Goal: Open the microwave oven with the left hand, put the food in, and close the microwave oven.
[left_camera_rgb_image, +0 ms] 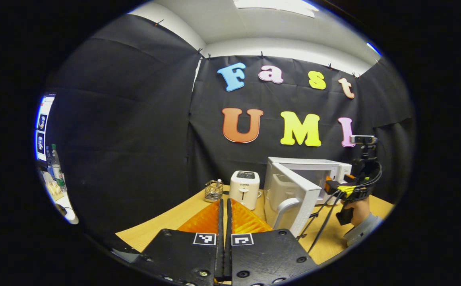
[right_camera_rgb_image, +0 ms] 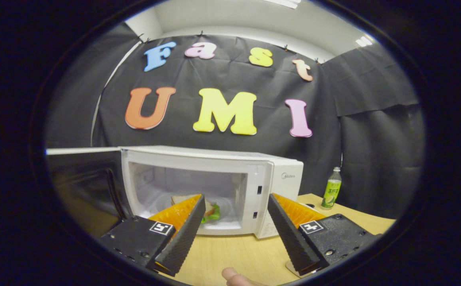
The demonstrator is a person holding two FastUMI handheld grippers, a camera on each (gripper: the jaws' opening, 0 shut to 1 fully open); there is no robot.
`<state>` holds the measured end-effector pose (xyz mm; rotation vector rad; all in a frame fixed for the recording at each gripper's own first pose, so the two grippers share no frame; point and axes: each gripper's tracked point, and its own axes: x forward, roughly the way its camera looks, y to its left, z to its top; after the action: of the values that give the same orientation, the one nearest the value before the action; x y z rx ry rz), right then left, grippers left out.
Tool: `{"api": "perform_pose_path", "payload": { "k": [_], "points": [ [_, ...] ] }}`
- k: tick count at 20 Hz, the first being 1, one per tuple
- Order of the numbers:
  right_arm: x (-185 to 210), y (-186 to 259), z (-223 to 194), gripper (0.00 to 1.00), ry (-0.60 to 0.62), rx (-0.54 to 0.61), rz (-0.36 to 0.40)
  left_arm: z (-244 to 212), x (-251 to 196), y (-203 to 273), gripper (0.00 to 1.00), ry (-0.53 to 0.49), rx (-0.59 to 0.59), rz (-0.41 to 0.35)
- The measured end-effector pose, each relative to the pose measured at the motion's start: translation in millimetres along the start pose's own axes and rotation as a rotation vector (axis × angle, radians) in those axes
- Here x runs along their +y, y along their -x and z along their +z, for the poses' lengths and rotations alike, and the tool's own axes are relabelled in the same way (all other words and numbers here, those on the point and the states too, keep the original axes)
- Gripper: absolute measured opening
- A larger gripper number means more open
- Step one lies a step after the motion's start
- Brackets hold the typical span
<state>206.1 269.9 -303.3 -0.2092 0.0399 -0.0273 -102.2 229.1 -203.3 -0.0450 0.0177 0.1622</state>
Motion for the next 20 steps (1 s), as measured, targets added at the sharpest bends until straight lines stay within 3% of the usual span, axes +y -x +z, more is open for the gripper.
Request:
{"api": "perform_pose_path", "payload": {
  "k": [2, 3, 4, 6, 9, 11, 12, 14, 15, 16, 17, 20],
  "points": [
    [8.4, -13.0, -22.9, 1.0, 0.038, 0.022, 0.032, 2.3, -12.1, -1.8, 0.0, -0.036, -0.007, -0.029],
    [11.5, -19.1, -34.8, 0.93, 0.045, 0.042, 0.052, 2.8, -14.3, -1.8, 0.0, -0.067, -0.007, -0.035],
    [8.0, -21.5, -44.2, 1.0, 0.045, 0.055, 0.048, 1.6, -20.4, -0.5, 0.0, -0.087, -0.006, -0.051],
    [4.5, -21.8, -50.0, 0.97, 0.029, 0.068, 0.066, 11.2, -25.6, -4.3, 0.0, -0.099, -0.021, -0.052],
    [-4.4, -8.5, -18.7, 1.0, -0.025, -0.004, 0.094, 1.9, -25.5, -11.2, 0.0, -0.064, -0.002, -0.072],
    [-7.7, 5.2, 0.8, 0.96, -0.06, -0.02, 0.13, -7.6, -25.4, -15.6, 0.0, -0.047, 0.027, -0.093],
    [-12.2, 13.2, 10.3, 1.0, -0.068, -0.024, 0.146, -10.4, -24.6, -17.0, 0.0, -0.047, 0.034, -0.1],
    [-24.0, 31.0, 31.6, 0.96, -0.074, -0.038, 0.176, -16.7, -25.1, -20.5, 0.0, -0.045, 0.046, -0.116],
    [-29.3, 41.3, 42.9, 1.0, -0.081, -0.049, 0.192, -19.8, -27.7, -23.0, 0.0, -0.041, 0.051, -0.13],
    [-36.7, 52.2, 52.7, 1.0, -0.085, -0.056, 0.203, -22.4, -29.3, -26.0, 0.08, -0.035, 0.056, -0.142],
    [-45.3, 62.3, 63.0, 0.96, -0.089, -0.069, 0.209, -25.9, -32.2, -29.1, 0.0, -0.031, 0.062, -0.158],
    [-70.0, 91.4, 91.5, 0.96, -0.1, -0.088, 0.223, -35.6, -37.8, -37.7, 0.0, 0.003, 0.079, -0.201]
  ]
}}
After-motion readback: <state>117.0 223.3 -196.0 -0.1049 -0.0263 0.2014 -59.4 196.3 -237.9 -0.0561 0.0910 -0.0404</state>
